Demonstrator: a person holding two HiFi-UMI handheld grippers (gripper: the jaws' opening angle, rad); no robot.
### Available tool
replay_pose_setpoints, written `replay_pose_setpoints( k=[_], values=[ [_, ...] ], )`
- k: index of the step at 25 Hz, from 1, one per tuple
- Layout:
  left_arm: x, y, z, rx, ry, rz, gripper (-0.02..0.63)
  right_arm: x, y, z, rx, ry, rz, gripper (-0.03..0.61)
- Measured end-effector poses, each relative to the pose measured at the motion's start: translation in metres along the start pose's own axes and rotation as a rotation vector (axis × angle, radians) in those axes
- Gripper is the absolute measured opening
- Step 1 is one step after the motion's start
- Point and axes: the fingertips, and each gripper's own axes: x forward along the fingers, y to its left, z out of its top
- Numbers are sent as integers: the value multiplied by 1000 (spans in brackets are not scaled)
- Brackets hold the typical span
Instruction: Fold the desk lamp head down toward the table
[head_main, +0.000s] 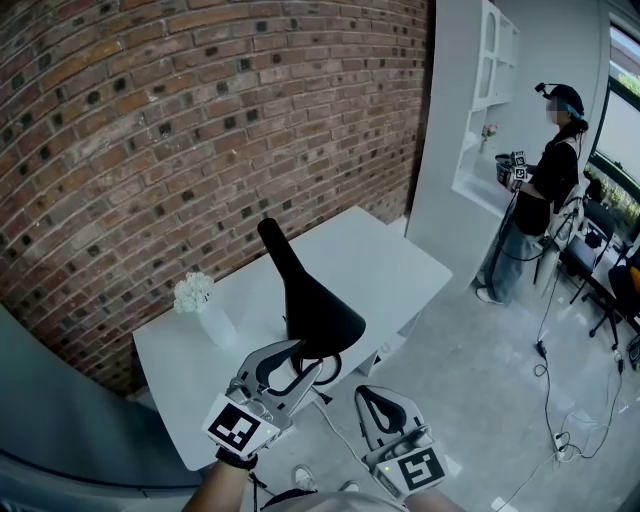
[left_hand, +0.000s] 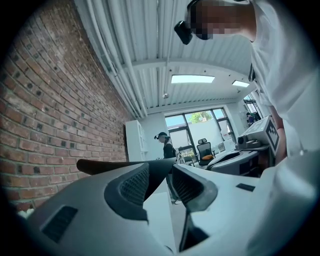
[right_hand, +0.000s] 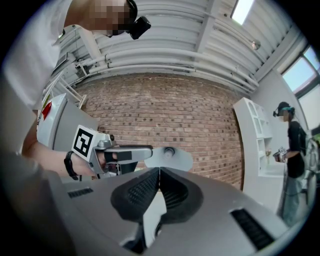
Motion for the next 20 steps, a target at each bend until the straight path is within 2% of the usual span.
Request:
replay_pose_setpoints(
  k=[10, 15, 20],
  values=[
    [0, -1, -33, -104, 44, -17, 150, 1, -1, -1, -10, -5, -1, 18],
    [0, 1, -37, -117, 41, -17, 150, 3, -1, 0, 3, -17, -3, 18],
    [-1, 3, -42, -185, 26, -51, 157, 6, -1, -6, 8, -8, -10, 18]
  ],
)
